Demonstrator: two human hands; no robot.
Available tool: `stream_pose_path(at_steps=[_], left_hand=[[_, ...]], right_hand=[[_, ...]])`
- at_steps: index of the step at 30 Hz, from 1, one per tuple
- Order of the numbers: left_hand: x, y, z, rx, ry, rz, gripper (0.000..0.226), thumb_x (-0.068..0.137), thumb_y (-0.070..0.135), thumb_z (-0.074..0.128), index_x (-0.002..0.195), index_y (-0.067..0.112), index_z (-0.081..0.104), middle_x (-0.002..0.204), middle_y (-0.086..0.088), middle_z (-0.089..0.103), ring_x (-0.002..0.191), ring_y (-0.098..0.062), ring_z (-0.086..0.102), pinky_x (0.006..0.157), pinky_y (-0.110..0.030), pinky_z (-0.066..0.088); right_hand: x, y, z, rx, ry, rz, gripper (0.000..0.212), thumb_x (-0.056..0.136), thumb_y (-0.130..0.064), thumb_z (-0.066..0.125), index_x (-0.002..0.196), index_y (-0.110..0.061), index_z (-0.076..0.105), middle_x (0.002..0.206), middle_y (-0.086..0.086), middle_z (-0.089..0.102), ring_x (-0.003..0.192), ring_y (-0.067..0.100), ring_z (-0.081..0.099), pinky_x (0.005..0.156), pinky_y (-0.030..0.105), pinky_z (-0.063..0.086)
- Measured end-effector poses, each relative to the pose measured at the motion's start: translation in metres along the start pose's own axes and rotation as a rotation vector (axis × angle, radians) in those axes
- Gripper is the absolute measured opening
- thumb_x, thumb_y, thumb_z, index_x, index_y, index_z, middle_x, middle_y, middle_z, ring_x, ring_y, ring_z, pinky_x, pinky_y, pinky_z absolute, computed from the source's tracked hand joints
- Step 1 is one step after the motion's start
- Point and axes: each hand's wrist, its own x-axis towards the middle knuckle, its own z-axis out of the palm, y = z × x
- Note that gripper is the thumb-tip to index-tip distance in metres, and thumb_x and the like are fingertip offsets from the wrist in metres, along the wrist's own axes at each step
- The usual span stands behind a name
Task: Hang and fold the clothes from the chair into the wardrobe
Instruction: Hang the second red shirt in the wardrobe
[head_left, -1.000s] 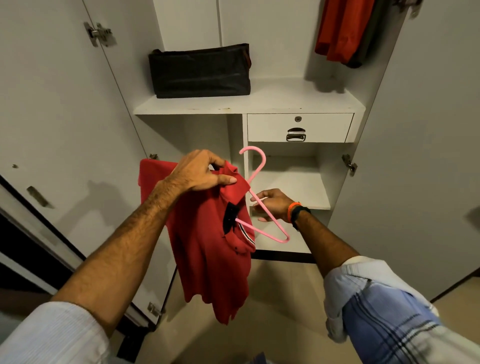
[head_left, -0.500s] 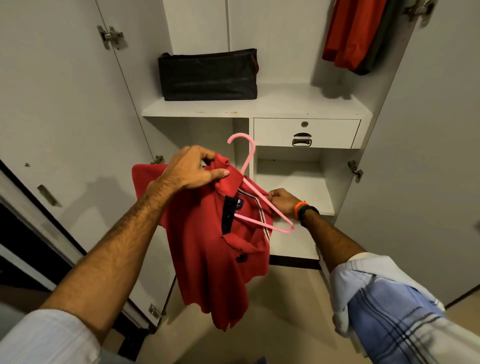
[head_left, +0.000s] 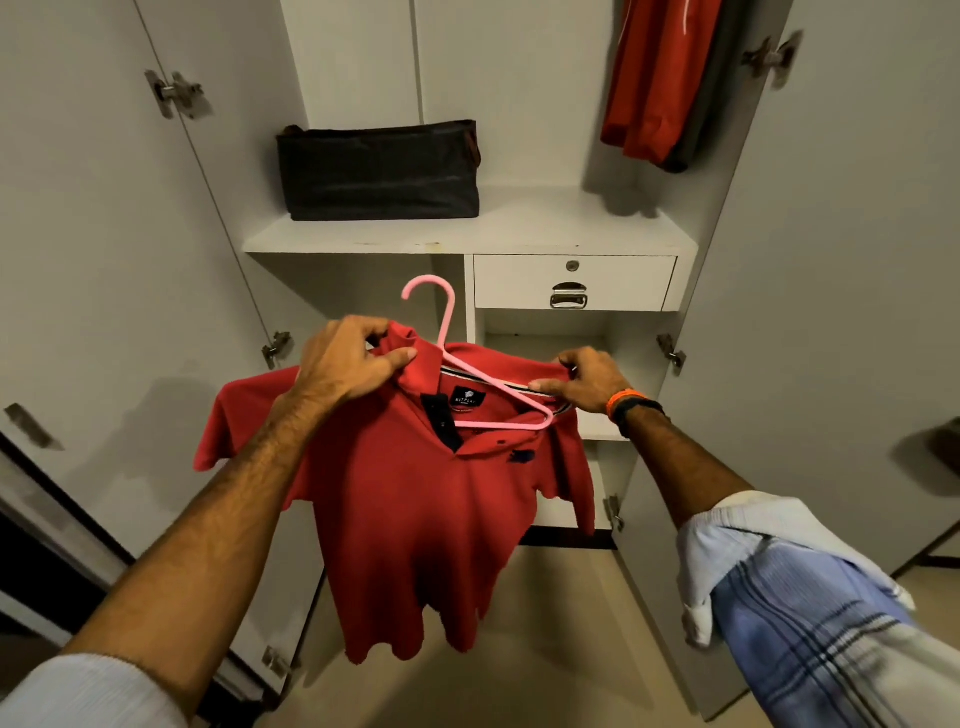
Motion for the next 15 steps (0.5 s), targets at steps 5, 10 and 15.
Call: stream_pose_path(at_steps=[5,10,15], left_hand=[[0.002,0.006,0.010,-0.001,0.032,0.008,0.025,0.081,0.045,0.074,0.101,0.029,0.075,0.086,0.003,0.073,0.082,-0.022,0.064,0.070,-0.028,0.042],[0.008,0.010,0.009,-0.030,0.051,0.011,0.025,0.081,0.045,0.075,0.099,0.028,0.076,0.085,0.006,0.072,0.079,-0.018,0.061,0.070,-0.028,0.043],[0.013,0.005,0.009,-0.110,0.074,-0.023,0.028,0.079,0.048,0.075,0.101,0.032,0.076,0.090,0.006,0.075,0.084,-0.020,0.067,0.078,-0.036,0.054]], right_hand=[[0.006,-0.002,0.002,-0.085,0.173,0.038,0.026,0.093,-0.033,0.066,0.094,-0.007,0.062,0.092,0.017,0.069,0.086,0.033,0.061,0.069,0.030,0.040],[0.007,0.005,0.001,-0.148,0.161,0.012,0.031,0.096,-0.035,0.061,0.094,-0.004,0.061,0.093,0.024,0.067,0.090,0.042,0.061,0.068,0.032,0.038],[0.008,0.003,0.000,-0.168,0.118,-0.018,0.031,0.096,-0.028,0.061,0.093,0.002,0.063,0.098,0.026,0.066,0.093,0.041,0.060,0.071,0.035,0.039]])
